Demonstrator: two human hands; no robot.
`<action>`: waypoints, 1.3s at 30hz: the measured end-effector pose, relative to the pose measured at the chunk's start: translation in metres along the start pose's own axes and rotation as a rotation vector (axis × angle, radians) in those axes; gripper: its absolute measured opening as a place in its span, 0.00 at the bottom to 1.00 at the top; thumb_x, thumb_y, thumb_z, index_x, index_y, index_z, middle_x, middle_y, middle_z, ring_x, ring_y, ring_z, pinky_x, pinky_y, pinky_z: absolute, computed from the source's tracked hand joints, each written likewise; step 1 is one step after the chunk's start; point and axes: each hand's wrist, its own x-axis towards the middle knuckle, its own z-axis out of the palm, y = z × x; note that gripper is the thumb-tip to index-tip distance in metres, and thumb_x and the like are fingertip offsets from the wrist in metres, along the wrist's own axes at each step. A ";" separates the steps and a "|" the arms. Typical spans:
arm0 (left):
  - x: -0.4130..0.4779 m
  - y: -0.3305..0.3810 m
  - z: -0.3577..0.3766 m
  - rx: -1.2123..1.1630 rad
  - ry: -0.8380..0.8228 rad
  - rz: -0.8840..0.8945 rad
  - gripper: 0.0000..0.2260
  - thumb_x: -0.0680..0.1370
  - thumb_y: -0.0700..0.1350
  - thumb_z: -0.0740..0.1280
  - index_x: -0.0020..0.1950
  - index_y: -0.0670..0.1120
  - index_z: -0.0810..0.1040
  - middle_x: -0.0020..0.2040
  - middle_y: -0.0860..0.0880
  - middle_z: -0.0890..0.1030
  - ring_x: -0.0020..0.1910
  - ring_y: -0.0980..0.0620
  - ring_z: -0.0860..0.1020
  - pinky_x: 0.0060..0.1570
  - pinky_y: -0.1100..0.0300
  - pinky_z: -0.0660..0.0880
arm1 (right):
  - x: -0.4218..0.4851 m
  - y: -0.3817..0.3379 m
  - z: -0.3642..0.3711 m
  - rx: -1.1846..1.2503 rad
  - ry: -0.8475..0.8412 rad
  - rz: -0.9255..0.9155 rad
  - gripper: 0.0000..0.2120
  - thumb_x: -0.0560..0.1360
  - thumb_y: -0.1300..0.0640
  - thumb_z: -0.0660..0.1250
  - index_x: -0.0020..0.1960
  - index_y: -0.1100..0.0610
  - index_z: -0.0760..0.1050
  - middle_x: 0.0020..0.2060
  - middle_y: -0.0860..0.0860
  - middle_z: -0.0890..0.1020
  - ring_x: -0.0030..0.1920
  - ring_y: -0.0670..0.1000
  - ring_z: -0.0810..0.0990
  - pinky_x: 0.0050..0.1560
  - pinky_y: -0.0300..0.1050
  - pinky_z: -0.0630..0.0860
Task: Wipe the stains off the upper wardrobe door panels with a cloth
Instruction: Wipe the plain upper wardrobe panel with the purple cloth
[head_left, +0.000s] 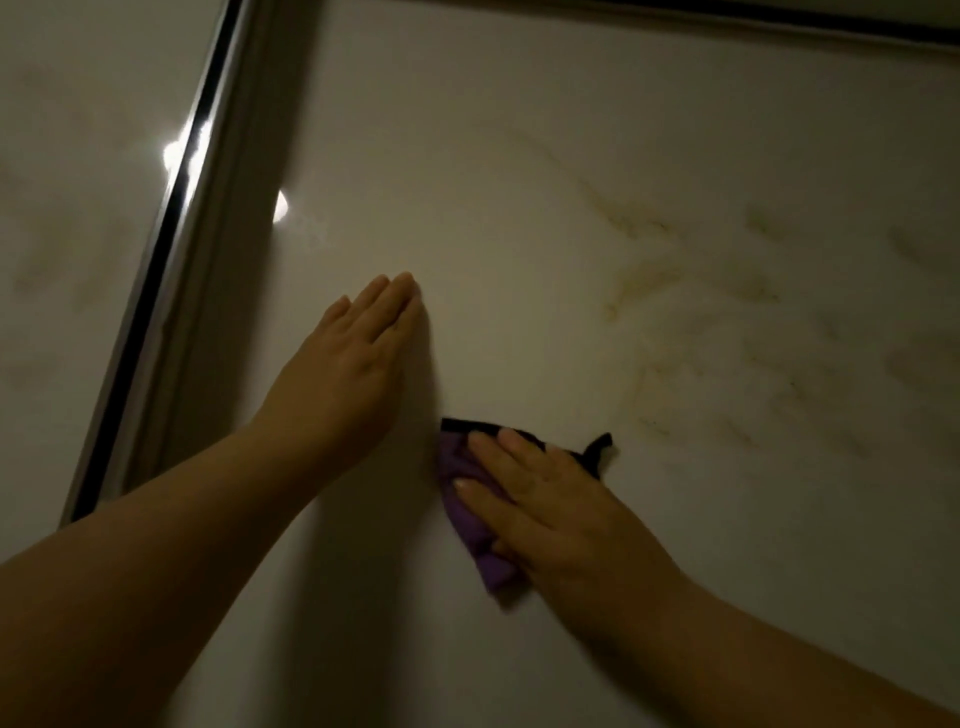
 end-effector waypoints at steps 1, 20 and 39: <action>-0.002 0.000 0.001 -0.009 -0.017 -0.011 0.24 0.79 0.37 0.54 0.75 0.44 0.52 0.74 0.48 0.48 0.73 0.51 0.46 0.70 0.54 0.44 | -0.005 0.003 -0.010 0.014 0.004 0.000 0.23 0.76 0.57 0.63 0.70 0.53 0.66 0.72 0.53 0.63 0.72 0.56 0.61 0.69 0.53 0.61; 0.022 0.039 0.018 -0.076 0.026 0.075 0.25 0.76 0.43 0.50 0.75 0.43 0.54 0.75 0.47 0.52 0.73 0.50 0.48 0.70 0.52 0.47 | 0.004 0.109 -0.055 -0.097 0.089 0.428 0.23 0.76 0.59 0.54 0.70 0.59 0.64 0.72 0.58 0.62 0.72 0.55 0.55 0.71 0.38 0.46; 0.046 0.029 0.019 0.060 0.060 0.076 0.25 0.78 0.54 0.48 0.73 0.45 0.59 0.73 0.45 0.61 0.71 0.45 0.59 0.65 0.44 0.61 | 0.106 0.143 -0.051 -0.342 -0.017 0.521 0.26 0.78 0.52 0.46 0.74 0.58 0.53 0.75 0.59 0.48 0.74 0.61 0.48 0.74 0.52 0.47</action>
